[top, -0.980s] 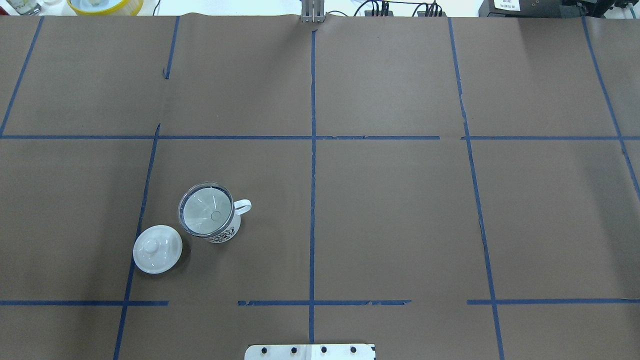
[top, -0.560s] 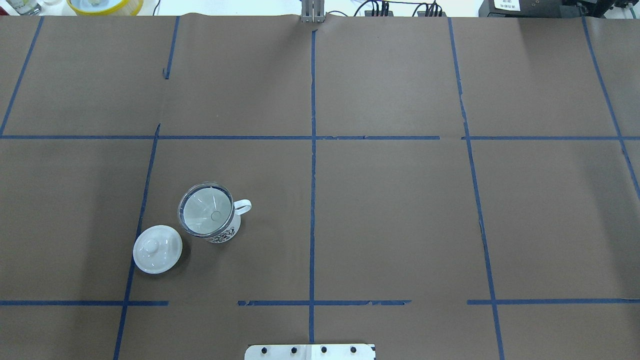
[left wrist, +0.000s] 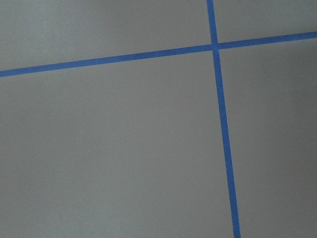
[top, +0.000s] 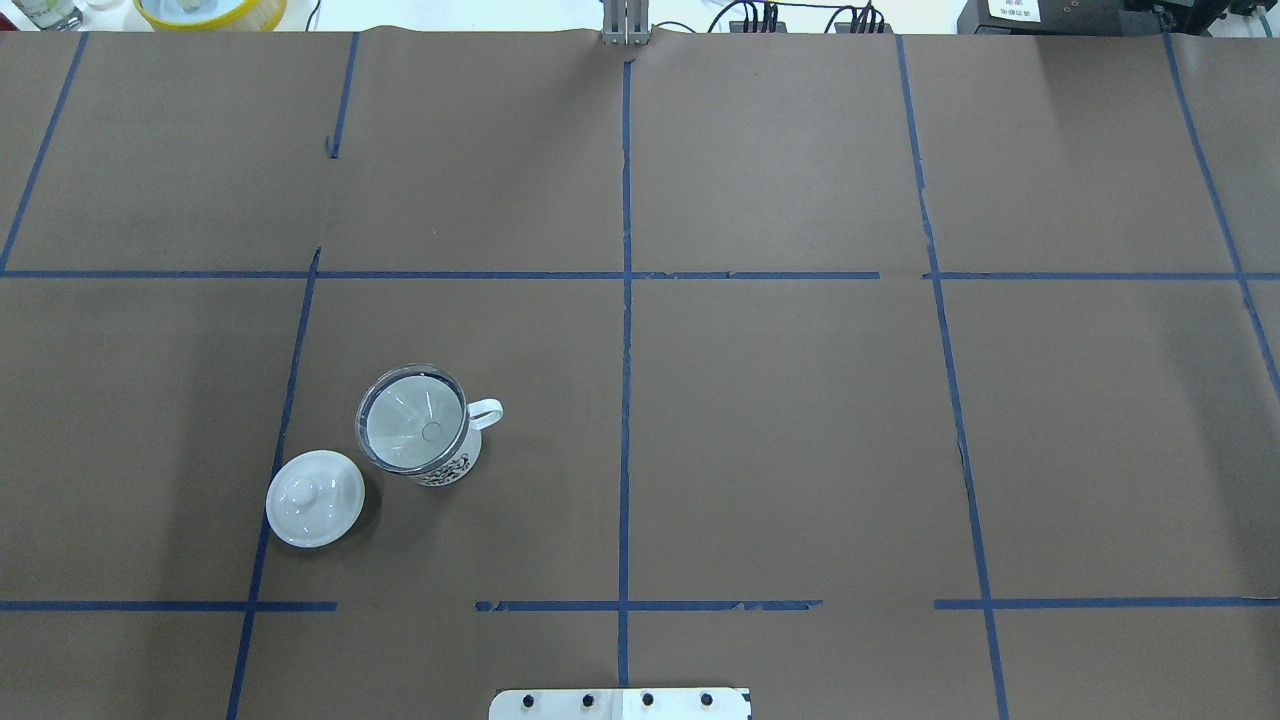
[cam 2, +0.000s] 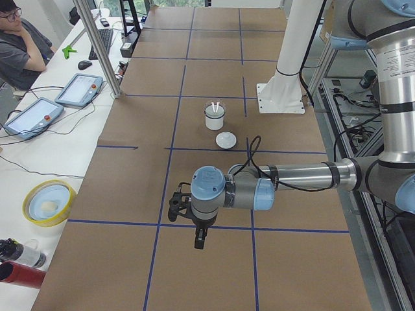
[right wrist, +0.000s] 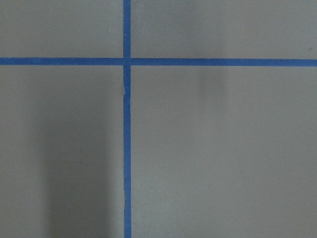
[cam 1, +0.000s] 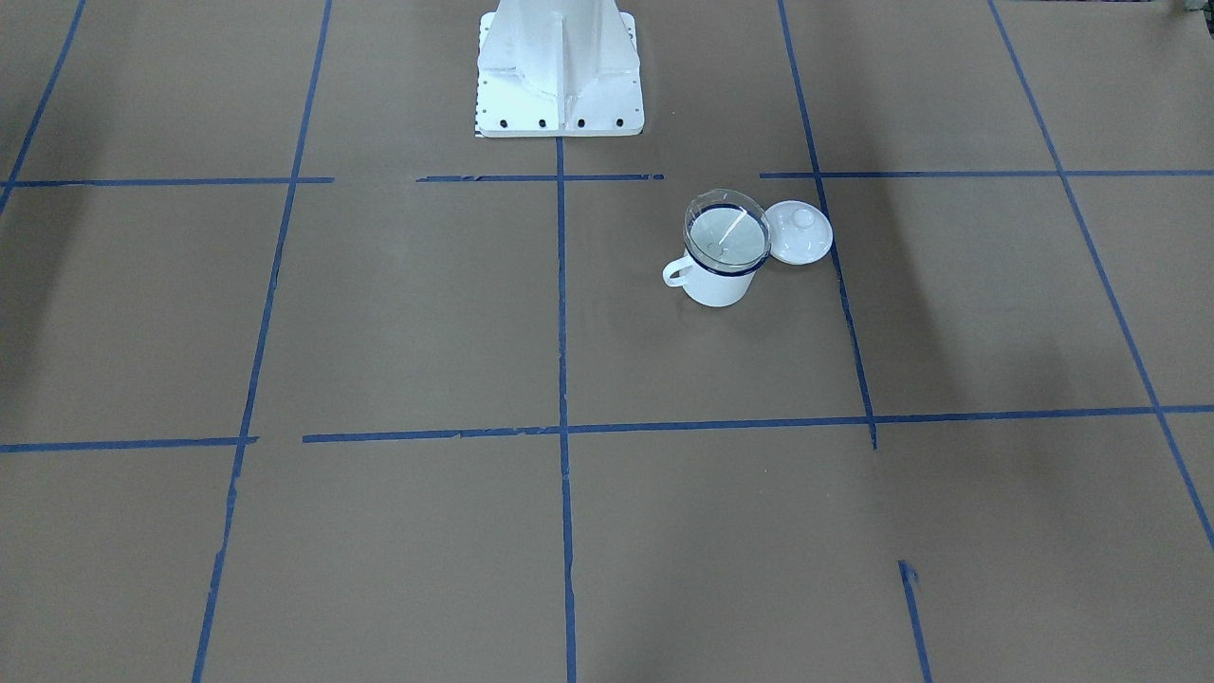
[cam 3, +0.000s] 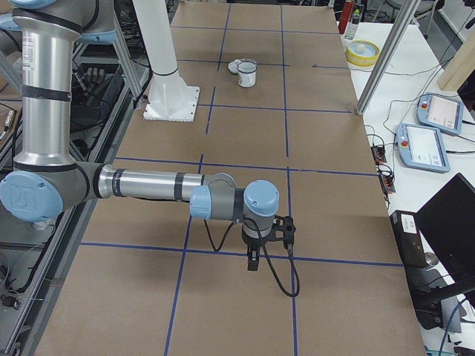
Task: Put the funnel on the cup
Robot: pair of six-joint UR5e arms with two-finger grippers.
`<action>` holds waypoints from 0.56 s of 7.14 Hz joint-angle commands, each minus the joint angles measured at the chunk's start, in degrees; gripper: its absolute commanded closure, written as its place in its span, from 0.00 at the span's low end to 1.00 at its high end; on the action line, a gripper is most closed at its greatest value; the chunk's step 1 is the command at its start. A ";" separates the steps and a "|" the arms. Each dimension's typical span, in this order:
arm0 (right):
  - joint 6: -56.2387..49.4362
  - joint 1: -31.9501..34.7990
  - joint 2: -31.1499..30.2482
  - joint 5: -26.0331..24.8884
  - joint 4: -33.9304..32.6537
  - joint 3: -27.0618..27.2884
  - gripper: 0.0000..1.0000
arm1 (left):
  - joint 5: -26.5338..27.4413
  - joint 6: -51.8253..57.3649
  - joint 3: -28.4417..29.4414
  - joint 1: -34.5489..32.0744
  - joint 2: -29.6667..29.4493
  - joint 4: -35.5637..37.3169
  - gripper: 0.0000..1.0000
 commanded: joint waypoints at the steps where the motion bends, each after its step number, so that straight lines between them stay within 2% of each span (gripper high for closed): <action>1: 0.00 0.00 0.00 0.00 0.00 0.02 0.00 | -0.14 0.13 -3.13 -0.03 0.01 0.04 0.00; 4: 0.00 0.00 0.00 0.00 0.00 0.02 0.00 | -0.14 0.22 -4.02 0.06 0.01 0.13 0.00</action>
